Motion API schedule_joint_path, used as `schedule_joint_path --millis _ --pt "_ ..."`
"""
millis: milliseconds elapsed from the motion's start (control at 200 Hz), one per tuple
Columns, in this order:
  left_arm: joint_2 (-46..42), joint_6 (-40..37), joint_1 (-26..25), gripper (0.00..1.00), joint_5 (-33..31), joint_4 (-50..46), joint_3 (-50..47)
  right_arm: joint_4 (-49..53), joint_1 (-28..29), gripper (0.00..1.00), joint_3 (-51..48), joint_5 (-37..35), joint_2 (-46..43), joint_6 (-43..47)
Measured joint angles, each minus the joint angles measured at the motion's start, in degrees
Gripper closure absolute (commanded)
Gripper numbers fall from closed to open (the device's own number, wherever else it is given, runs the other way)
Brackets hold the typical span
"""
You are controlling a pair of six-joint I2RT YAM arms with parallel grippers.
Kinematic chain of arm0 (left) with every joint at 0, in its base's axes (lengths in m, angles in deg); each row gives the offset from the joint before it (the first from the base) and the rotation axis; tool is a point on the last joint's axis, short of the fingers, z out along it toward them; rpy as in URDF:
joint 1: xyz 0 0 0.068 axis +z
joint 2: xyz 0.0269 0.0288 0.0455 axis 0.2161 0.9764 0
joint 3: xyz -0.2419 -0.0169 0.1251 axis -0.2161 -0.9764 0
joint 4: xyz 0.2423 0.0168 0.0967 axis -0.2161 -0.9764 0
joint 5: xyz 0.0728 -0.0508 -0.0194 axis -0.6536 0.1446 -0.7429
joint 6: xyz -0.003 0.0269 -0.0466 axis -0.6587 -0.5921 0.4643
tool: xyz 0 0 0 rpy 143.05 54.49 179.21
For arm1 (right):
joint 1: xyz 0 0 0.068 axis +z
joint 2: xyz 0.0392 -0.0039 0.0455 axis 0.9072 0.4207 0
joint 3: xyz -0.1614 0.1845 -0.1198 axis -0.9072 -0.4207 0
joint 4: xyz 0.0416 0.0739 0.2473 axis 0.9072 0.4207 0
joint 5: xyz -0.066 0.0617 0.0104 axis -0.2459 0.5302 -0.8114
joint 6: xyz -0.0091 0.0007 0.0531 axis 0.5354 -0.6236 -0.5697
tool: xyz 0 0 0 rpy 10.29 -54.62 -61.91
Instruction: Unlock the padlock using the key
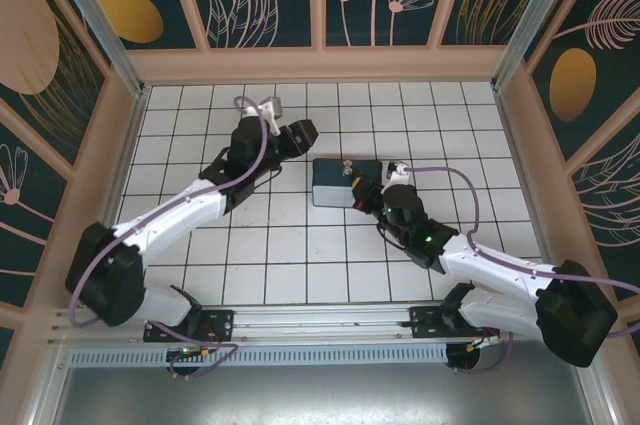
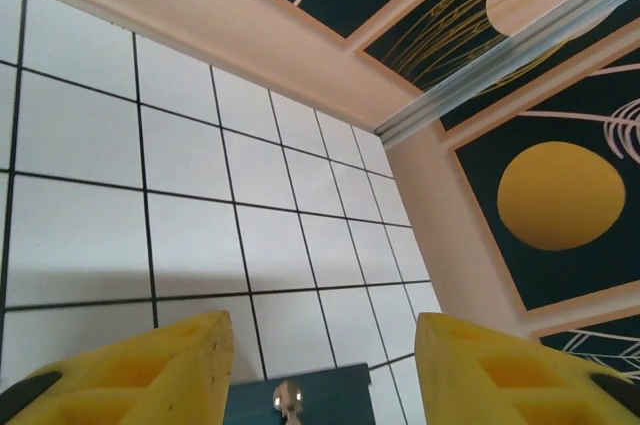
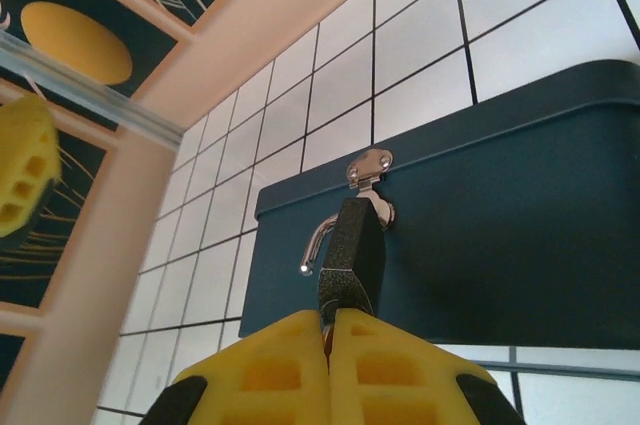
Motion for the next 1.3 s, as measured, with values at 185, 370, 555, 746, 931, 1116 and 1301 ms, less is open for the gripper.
schedule_joint_path --millis 185,370,555,746,931,1116,1301 --pt "11.2 -8.5 -0.1 0.46 0.5 -2.4 4.3 -0.2 -2.6 0.81 -3.1 2.3 -2.7 -9.3" --pt "17.0 -14.6 -0.1 0.46 5.1 -3.7 8.6 5.4 -4.7 0.69 -3.9 4.6 -4.0 -10.1" --pt "19.3 -17.7 -1.0 0.49 9.7 -3.6 10.9 8.2 -7.1 0.66 -4.2 6.0 -7.7 -7.0" --pt "19.4 -19.2 -1.7 0.5 12.3 -3.5 10.3 13.2 -9.7 0.63 -1.7 7.5 -8.9 0.5" --pt "18.9 -20.1 -1.6 0.53 15.7 -2.6 8.5 20.9 -10.3 0.61 9.8 9.6 -0.7 9.5" --pt "17.2 -20.2 -1.6 0.53 18.8 -2.6 6.5 26.6 -11.4 0.59 15.1 11.6 5.1 14.5" --pt "14.5 -19.7 -1.8 0.54 21.4 -4.0 4.2 34.5 -11.7 0.58 17.6 11.7 5.6 19.3"
